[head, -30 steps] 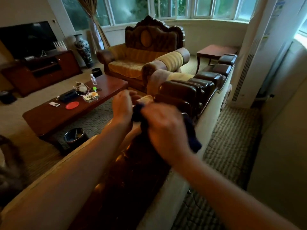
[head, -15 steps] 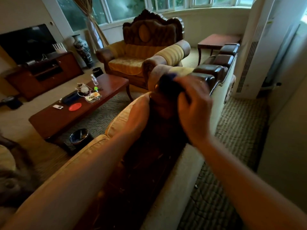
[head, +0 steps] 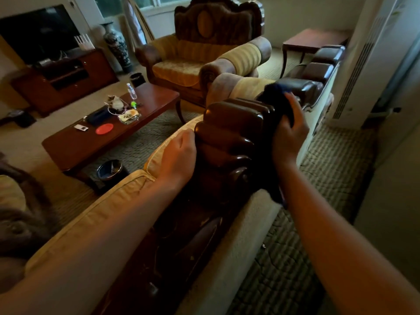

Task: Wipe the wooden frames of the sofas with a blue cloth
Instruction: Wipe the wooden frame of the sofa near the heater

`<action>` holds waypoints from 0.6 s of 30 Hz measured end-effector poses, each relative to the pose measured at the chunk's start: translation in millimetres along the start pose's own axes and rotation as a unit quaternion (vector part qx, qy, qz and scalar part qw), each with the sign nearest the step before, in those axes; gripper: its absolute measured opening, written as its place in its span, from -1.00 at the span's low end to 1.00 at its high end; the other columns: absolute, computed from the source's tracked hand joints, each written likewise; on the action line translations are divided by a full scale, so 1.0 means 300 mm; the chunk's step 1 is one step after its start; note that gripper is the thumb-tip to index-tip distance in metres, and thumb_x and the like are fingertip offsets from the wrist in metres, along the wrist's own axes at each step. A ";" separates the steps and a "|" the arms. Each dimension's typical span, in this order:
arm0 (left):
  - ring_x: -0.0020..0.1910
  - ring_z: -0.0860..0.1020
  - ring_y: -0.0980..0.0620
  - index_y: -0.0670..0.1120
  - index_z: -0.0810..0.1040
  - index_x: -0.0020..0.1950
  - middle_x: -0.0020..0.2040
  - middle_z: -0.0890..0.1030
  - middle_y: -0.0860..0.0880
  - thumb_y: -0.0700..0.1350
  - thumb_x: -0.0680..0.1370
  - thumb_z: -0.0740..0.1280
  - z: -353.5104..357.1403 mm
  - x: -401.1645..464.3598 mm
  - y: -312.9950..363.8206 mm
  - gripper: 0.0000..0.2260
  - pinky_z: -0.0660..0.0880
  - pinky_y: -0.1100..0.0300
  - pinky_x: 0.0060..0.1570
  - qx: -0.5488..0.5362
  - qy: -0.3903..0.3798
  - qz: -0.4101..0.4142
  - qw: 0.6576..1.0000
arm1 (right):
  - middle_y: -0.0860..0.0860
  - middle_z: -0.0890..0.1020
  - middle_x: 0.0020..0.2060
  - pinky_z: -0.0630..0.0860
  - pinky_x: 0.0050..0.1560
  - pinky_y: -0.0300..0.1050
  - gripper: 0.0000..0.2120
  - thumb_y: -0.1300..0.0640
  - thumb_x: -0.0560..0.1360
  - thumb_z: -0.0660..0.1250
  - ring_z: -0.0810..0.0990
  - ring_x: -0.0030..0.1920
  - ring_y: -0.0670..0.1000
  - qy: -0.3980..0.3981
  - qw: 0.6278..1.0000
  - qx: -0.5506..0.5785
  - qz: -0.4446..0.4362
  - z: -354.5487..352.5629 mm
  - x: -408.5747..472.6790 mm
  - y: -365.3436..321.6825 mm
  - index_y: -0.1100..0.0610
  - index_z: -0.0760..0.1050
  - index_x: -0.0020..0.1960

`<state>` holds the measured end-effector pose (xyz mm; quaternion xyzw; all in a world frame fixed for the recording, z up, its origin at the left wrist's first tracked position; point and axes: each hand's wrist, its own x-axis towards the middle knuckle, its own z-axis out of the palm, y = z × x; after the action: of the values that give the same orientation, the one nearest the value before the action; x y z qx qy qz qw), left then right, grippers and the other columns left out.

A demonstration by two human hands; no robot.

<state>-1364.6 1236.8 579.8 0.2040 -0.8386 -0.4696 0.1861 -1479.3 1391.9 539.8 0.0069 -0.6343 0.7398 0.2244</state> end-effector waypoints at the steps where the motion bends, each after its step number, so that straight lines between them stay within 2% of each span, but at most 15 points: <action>1: -0.24 0.43 0.03 -0.03 0.41 -0.31 -0.29 0.47 0.02 -0.07 0.65 0.03 0.000 -0.003 0.001 -0.64 0.29 0.10 -0.23 0.010 0.000 0.001 1.000 | 0.10 0.46 0.34 0.24 0.37 -0.35 -0.57 0.33 0.48 0.15 0.38 0.38 0.00 -0.002 1.000 0.024 -0.003 -0.014 -0.074 0.016 0.17 0.44 0.33; 3: -0.24 0.44 0.05 -0.08 0.44 -0.27 -0.28 0.49 0.01 -0.07 0.65 0.02 0.003 0.000 0.004 -0.64 0.31 0.14 -0.27 0.027 0.004 0.002 1.000 | -0.03 0.35 0.41 0.17 0.44 -0.27 -0.55 0.25 0.51 0.14 0.26 0.45 -0.11 -0.022 0.998 0.053 0.006 -0.045 -0.320 0.034 0.01 0.34 0.38; 6: -0.21 0.45 -0.03 -0.14 0.45 -0.23 -0.28 0.48 -0.03 -0.04 0.66 0.01 0.005 -0.005 0.008 -0.63 0.28 0.07 -0.23 0.043 0.008 -0.007 0.999 | -0.21 0.21 0.43 0.10 0.43 -0.34 -0.58 0.07 0.55 0.09 0.13 0.46 -0.25 -0.060 0.997 0.045 -0.005 -0.066 -0.570 0.014 -0.13 0.19 0.40; 10: -0.28 0.39 -0.04 -0.05 0.34 -0.36 -0.36 0.42 -0.03 -0.05 0.65 0.02 0.005 -0.015 0.018 -0.61 0.26 0.06 -0.23 0.033 0.026 -0.008 0.999 | -0.12 0.25 0.41 0.13 0.36 -0.44 -0.46 -0.02 0.52 0.06 0.20 0.40 -0.27 -0.026 0.999 0.015 -0.020 -0.018 -0.260 0.052 0.07 0.13 0.47; 12: -0.29 0.37 -0.04 -0.05 0.32 -0.37 -0.37 0.40 -0.03 -0.06 0.65 0.03 0.005 -0.019 0.023 -0.62 0.26 0.07 -0.22 0.033 0.032 -0.007 0.999 | -0.01 0.27 0.45 0.14 0.20 -0.58 -0.50 0.04 0.59 0.05 0.25 0.39 -0.15 -0.013 0.999 -0.005 0.032 -0.009 -0.096 0.080 0.12 0.12 0.51; 13: -0.29 0.37 -0.03 -0.05 0.31 -0.37 -0.37 0.39 -0.03 -0.06 0.65 0.03 0.006 -0.021 0.024 -0.62 0.25 0.06 -0.22 0.030 0.034 -0.005 0.999 | 0.03 0.27 0.46 0.16 0.14 -0.59 -0.52 0.08 0.63 0.03 0.27 0.40 -0.09 -0.013 0.998 0.005 0.065 -0.010 -0.064 0.101 0.11 0.10 0.52; 15: -0.31 0.36 -0.02 -0.05 0.31 -0.37 -0.37 0.39 -0.04 -0.06 0.65 0.03 0.007 -0.022 0.027 -0.61 0.25 0.05 -0.22 0.027 0.035 -0.001 0.999 | 0.01 0.28 0.46 0.21 0.16 -0.51 -0.54 0.09 0.65 0.03 0.31 0.39 -0.05 -0.008 0.995 0.029 0.099 -0.026 -0.104 0.110 0.07 0.08 0.53; 16: -0.30 0.36 -0.03 -0.06 0.32 -0.37 -0.36 0.39 -0.05 -0.06 0.65 0.03 0.007 -0.023 0.029 -0.61 0.25 0.05 -0.22 0.026 0.035 0.001 0.999 | -0.04 0.30 0.45 0.24 0.26 -0.43 -0.53 0.07 0.63 0.04 0.32 0.39 -0.08 -0.006 0.994 0.042 0.103 -0.035 -0.160 0.109 0.05 0.09 0.53; 18: -0.29 0.37 -0.05 -0.07 0.32 -0.36 -0.36 0.40 -0.05 0.03 0.61 0.03 0.007 -0.024 0.032 -0.62 0.28 0.00 -0.21 0.023 0.029 0.001 0.999 | -0.14 0.31 0.43 0.24 0.43 -0.06 -0.50 0.02 0.58 0.07 0.30 0.40 -0.13 -0.031 0.992 0.075 0.100 -0.049 -0.337 0.094 -0.04 0.12 0.52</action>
<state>-1361.2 1246.6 586.2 0.2209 -0.8437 -0.4440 0.2058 -1393.8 1370.5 480.6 -0.0168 -0.5814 0.8032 0.1288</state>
